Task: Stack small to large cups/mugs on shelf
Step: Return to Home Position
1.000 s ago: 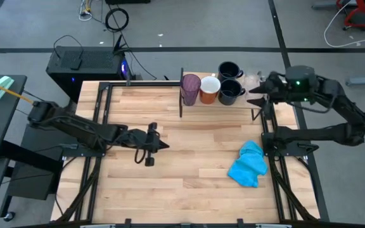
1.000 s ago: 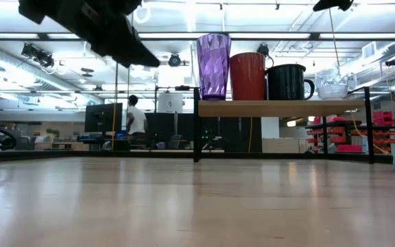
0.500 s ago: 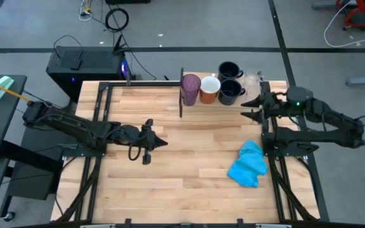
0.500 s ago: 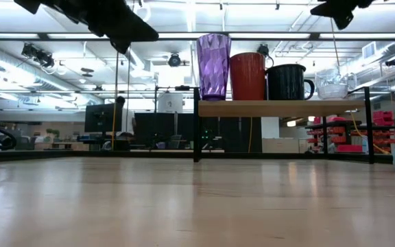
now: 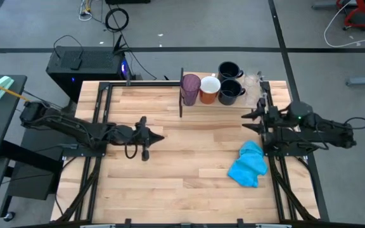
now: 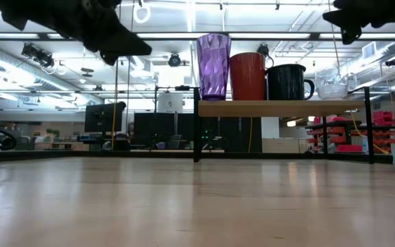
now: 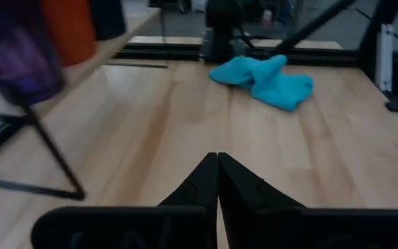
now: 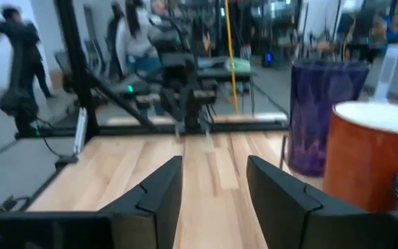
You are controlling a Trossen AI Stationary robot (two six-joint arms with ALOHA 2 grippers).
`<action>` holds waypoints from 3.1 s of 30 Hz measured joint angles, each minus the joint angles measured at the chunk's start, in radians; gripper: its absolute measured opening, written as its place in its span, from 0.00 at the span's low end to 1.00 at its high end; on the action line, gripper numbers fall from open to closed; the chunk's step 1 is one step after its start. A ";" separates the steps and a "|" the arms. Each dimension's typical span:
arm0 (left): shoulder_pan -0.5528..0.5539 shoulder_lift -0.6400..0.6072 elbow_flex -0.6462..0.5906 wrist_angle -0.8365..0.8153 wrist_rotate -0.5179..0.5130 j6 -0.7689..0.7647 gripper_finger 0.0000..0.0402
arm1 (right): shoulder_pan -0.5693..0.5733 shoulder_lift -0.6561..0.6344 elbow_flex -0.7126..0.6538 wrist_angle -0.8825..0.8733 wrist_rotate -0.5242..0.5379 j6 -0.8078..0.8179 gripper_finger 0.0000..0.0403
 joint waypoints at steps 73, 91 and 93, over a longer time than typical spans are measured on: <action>0.064 -0.916 -0.506 -0.011 0.115 0.043 0.03 | 0.002 -0.132 -0.452 0.569 0.113 0.091 0.29; 0.064 -0.934 -0.506 -0.010 0.114 -0.143 0.14 | 0.002 -0.132 -0.451 0.568 0.113 0.091 0.30; 0.064 -0.934 -0.506 -0.010 0.114 -0.142 0.15 | 0.002 -0.132 -0.451 0.568 0.113 0.091 0.30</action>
